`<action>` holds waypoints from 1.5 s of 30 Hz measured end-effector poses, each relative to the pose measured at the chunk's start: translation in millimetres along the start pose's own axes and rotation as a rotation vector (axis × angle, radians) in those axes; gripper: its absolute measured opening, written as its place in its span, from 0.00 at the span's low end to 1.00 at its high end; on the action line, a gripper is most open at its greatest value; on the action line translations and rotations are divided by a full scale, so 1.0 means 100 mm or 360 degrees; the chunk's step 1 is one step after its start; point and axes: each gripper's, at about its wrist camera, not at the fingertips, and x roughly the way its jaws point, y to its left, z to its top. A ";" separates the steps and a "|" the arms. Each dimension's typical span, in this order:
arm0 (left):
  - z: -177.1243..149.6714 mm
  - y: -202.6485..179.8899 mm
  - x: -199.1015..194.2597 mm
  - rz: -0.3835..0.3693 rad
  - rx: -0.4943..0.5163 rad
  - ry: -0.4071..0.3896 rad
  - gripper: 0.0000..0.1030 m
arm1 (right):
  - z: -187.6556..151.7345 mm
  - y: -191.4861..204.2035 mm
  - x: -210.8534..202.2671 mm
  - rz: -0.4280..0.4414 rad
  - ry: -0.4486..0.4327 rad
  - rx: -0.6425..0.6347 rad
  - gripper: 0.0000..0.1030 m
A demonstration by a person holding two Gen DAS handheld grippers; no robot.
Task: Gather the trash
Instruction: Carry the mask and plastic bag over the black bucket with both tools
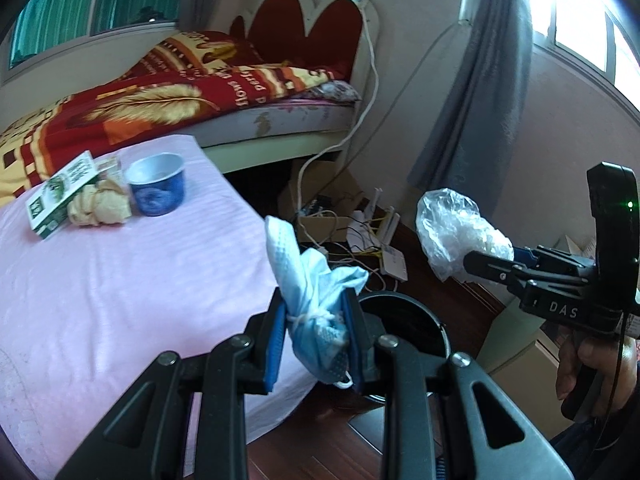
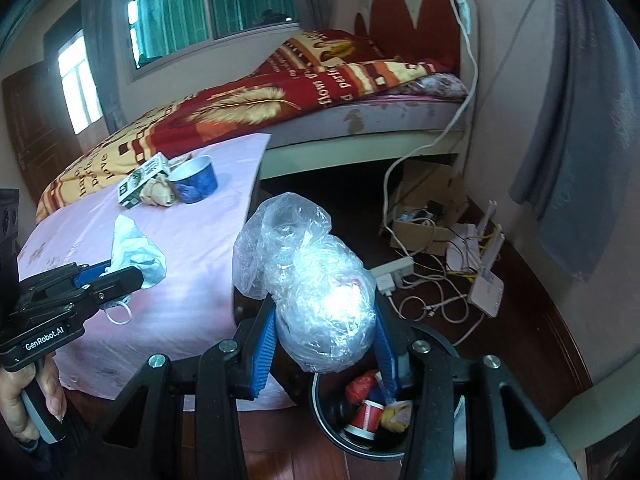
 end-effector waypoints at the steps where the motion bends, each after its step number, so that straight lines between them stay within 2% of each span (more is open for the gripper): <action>1: 0.00 -0.05 0.02 -0.0008 0.0008 0.0004 0.27 | -0.02 -0.04 -0.01 -0.0009 0.0003 0.0010 0.45; 19: -0.12 -0.66 0.41 -0.0146 0.0116 0.0110 0.27 | -0.40 -0.70 -0.14 -0.0154 0.0068 0.0142 0.45; 28: -0.23 -0.90 0.71 -0.0230 0.0172 0.0214 0.27 | -0.64 -0.99 -0.13 -0.0217 0.0132 0.0211 0.45; 39: -0.39 -1.00 1.07 -0.0268 0.0200 0.0340 0.27 | -0.87 -1.15 0.17 -0.0226 0.0259 0.0232 0.45; 45: -0.50 -0.98 1.33 -0.0257 0.0210 0.0429 0.28 | -1.06 -1.20 0.56 -0.0215 0.0399 0.0197 0.45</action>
